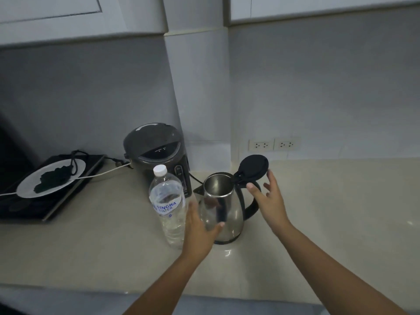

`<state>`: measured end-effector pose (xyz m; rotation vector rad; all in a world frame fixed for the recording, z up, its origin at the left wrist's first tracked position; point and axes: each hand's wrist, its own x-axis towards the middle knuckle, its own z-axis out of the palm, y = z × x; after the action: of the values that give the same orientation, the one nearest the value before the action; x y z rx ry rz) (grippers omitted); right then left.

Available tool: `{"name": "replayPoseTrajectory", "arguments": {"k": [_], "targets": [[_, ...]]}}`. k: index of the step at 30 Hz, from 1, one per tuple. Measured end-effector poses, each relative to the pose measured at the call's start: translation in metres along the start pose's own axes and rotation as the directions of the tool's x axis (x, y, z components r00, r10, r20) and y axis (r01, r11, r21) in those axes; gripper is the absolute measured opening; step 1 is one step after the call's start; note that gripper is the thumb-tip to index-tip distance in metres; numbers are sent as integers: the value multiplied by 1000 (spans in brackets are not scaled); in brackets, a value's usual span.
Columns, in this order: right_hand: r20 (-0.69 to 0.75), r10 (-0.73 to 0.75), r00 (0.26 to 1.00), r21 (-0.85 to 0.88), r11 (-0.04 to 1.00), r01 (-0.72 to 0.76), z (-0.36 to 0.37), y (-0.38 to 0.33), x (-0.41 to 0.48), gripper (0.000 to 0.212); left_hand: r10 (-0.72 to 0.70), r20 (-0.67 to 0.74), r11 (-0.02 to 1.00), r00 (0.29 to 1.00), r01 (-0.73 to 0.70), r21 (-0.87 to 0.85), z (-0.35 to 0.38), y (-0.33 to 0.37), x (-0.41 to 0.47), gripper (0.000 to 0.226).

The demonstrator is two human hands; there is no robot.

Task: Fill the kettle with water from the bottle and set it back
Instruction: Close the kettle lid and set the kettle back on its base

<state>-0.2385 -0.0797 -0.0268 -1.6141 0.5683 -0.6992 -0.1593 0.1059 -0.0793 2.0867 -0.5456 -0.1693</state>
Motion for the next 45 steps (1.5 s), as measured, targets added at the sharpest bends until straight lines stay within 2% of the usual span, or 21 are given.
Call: {"name": "replayPoseTrajectory", "arguments": {"k": [3,7,16,23,29,31,45], "targets": [[42,-53,998,9,999,53,5,-2,14,67,-101,30,991,994,104,-82,8,-1,13,125],[58,-49,997,58,997,46,8,-3,22,49,-127,54,969,990,136,-208,14,-6,29,129],[118,-75,990,14,997,74,3,3,27,38,-208,80,946,975,221,-237,20,5,39,143],[177,-179,968,-95,976,198,5,-6,30,42,-209,112,939,971,232,-254,18,5,40,142],[245,-244,938,-245,921,303,15,-12,35,59,-207,111,938,972,229,-261,17,8,39,142],[244,-264,933,-291,898,330,20,-14,36,62,-206,112,939,972,229,-255,16,9,39,142],[135,-324,936,-337,874,351,48,-24,48,26,-210,126,942,970,235,-238,13,10,37,138]]}}
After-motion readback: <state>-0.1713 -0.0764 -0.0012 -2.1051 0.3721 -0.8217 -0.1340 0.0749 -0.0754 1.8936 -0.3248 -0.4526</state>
